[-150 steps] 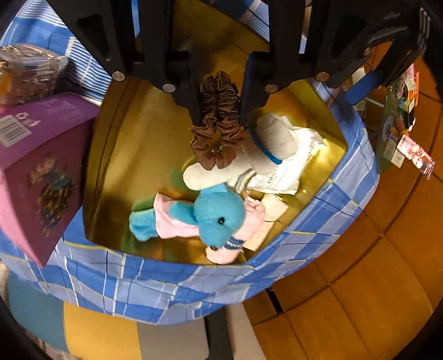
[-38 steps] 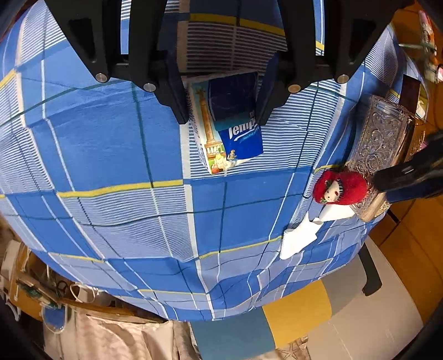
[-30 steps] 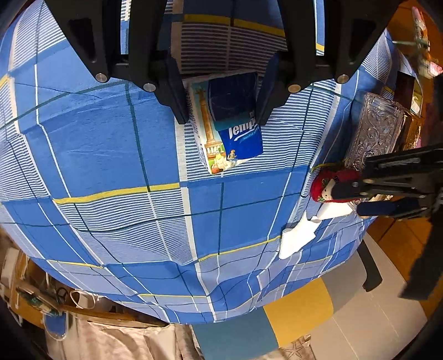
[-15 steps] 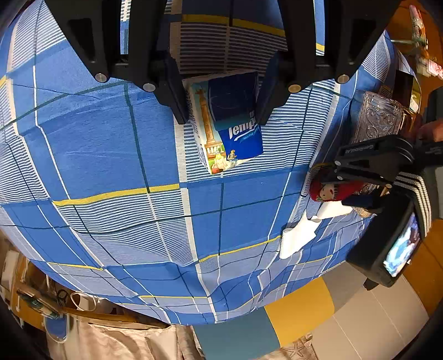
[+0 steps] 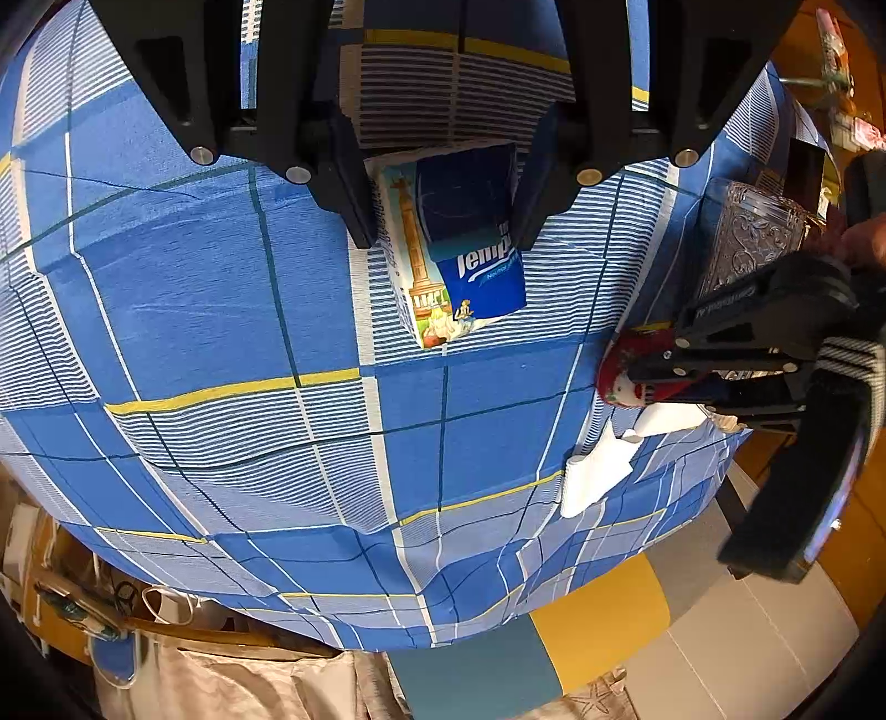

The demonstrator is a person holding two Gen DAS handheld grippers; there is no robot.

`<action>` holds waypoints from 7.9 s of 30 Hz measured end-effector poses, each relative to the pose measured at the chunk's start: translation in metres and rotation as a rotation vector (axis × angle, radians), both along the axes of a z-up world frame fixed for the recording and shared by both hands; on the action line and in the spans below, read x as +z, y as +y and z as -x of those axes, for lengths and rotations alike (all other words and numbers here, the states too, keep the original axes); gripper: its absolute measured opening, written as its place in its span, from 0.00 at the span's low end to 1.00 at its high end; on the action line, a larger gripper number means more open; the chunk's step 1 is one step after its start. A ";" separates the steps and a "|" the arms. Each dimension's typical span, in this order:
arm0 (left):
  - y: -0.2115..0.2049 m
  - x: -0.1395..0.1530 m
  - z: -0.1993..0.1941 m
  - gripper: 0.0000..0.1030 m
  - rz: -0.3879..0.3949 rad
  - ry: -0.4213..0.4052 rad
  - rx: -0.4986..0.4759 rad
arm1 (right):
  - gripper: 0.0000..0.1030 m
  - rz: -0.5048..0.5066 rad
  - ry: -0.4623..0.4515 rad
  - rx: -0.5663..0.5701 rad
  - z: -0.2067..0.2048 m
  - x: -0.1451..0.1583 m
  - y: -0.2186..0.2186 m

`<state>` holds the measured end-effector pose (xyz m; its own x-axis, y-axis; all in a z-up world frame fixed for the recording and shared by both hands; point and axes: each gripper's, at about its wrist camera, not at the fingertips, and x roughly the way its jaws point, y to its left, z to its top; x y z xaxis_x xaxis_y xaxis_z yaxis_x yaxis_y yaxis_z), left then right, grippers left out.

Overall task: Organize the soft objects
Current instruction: 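Grasp the red sock with the left gripper while the right gripper holds the tissue pack, then carry the red sock into the gold tray and open the left gripper while the right holds the tissue pack, then lower the blue Tempo tissue pack into the gold tray and open the right gripper, then grasp the white textured cloth beside the silver tissue box with the right gripper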

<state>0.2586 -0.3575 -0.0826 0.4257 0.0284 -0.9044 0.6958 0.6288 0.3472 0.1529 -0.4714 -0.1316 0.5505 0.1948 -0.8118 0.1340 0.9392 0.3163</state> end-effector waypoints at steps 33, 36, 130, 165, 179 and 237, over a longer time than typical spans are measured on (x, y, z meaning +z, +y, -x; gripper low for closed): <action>-0.023 -0.028 0.030 0.32 0.197 0.212 0.151 | 0.49 -0.004 0.026 -0.064 0.003 0.002 -0.014; -0.015 -0.022 0.035 0.27 0.231 0.189 0.165 | 0.49 0.000 0.024 -0.060 0.003 0.003 -0.014; 0.470 0.022 0.128 0.64 0.849 -0.067 0.804 | 0.49 0.312 -0.400 0.249 0.067 0.193 0.245; 0.497 0.017 0.179 0.64 0.903 -0.152 0.798 | 0.49 0.400 -0.101 0.486 -0.096 0.060 0.481; 0.489 0.011 0.180 0.63 0.907 -0.124 0.781 | 0.52 0.318 -0.129 0.509 -0.069 0.079 0.467; 0.334 0.110 -0.080 0.65 0.633 -0.023 0.498 | 0.53 0.200 0.083 0.112 -0.290 -0.010 0.146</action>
<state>0.3383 -0.0238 0.0274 0.5164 -0.2950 -0.8039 0.2789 0.9455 -0.1679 0.4427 -0.3258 -0.1414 0.4647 0.0817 -0.8817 0.0435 0.9924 0.1149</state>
